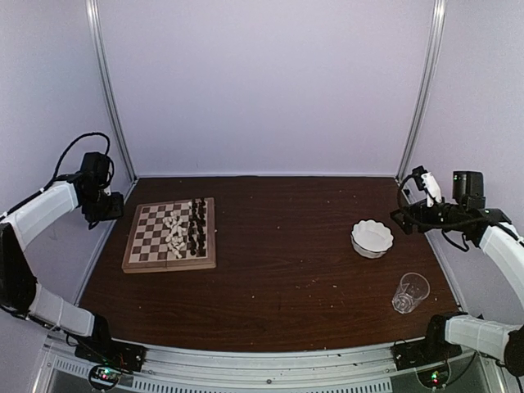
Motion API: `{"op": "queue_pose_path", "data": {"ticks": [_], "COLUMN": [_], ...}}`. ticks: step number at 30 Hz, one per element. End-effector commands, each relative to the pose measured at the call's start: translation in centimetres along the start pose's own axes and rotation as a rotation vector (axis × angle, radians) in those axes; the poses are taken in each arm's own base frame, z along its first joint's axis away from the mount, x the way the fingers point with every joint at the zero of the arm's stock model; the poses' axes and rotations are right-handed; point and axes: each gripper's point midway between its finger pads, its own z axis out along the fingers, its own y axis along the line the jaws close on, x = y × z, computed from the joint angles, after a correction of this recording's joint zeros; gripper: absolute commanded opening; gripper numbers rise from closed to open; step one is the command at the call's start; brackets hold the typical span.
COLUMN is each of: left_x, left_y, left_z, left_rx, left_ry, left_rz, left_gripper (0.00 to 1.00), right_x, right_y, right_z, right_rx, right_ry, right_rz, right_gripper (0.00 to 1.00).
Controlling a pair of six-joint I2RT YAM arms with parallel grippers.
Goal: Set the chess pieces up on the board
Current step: Position the chessboard at the center of the board.
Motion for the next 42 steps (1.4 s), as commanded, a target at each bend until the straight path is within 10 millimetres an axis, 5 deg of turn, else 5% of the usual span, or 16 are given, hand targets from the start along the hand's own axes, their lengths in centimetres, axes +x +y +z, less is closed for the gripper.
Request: {"op": "queue_pose_path", "data": {"ticks": [1,4,14,23,28,42], "left_x": [0.0,1.0,0.7,0.4,2.1,7.3], "left_y": [0.6,0.9,-1.8,-4.8,-5.2,-9.7], "left_z": [2.8,6.1,15.6,18.7,17.6,9.1], "left_rx": [0.034,0.045,0.179,0.328,0.342,0.384], "left_ry": [0.09,0.181,0.329,0.321,0.372,0.441], "left_rz": [-0.138,-0.184,-0.232,-0.257,-0.304,-0.24], "left_gripper": [0.58,0.5,0.57,0.57,0.53,0.5], "right_x": [0.0,0.3,1.2,1.7,1.7,2.0], "right_y": [1.5,1.7,2.1,2.5,2.3,3.6], "right_z": [0.0,0.1,1.0,1.2,1.2,1.5], "right_rx": [-0.075,-0.087,-0.134,-0.155,-0.147,-0.236], "right_ry": [-0.023,-0.017,0.023,0.036,0.043,0.071], "right_rz": [-0.066,-0.084,-0.12,-0.143,-0.15,-0.133], "right_gripper": [0.99,1.0,1.0,0.99,0.99,0.95]}}
